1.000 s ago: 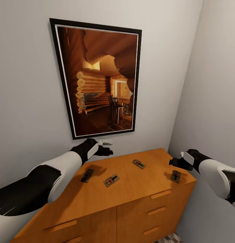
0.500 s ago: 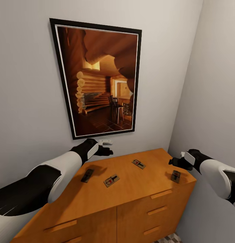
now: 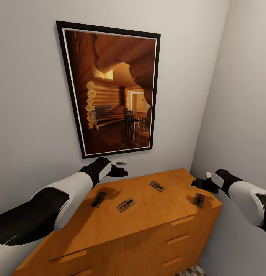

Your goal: Take the four mousetraps from the cabinet in the bathroom and place them on the bathroom floor. Make sure all four end up on the same floor surface, and ensure that at least two of them are either under or directly next to the same bathroom sink.

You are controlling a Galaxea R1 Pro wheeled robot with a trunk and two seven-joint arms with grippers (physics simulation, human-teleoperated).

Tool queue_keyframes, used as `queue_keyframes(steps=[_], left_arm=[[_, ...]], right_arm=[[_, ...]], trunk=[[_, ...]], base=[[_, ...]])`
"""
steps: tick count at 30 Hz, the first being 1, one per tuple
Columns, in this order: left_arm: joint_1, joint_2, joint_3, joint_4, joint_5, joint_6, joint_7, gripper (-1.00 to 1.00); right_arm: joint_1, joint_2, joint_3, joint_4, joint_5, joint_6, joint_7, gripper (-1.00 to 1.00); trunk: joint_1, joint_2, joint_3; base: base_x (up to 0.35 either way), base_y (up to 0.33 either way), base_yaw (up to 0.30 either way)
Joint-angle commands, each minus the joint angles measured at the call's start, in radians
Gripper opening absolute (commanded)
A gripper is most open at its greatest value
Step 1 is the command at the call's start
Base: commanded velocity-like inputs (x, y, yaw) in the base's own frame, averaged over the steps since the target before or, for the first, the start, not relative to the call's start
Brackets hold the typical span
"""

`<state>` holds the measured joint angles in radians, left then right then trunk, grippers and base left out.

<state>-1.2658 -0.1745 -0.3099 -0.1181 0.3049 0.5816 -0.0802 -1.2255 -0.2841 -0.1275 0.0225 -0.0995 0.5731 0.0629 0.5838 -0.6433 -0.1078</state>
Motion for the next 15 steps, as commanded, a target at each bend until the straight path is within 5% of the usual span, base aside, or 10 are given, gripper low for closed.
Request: queue_keyframes(steps=[1,15], left_arm=[[-0.001,0.000,-0.008,0.000,0.005,0.003,-0.001,1.00],[-0.001,0.000,-0.008,0.000,0.005,0.003,0.000,1.00]], right_arm=[[-0.002,-0.001,0.000,0.002,-0.009,0.001,0.001,1.00],[-0.002,-0.014,0.000,0.002,-0.007,-0.001,0.011,1.00]], trunk=[[0.000,-0.002,-0.002],[0.000,-0.002,-0.002]], base=[[0.000,0.000,0.000],[0.000,0.000,0.000]])
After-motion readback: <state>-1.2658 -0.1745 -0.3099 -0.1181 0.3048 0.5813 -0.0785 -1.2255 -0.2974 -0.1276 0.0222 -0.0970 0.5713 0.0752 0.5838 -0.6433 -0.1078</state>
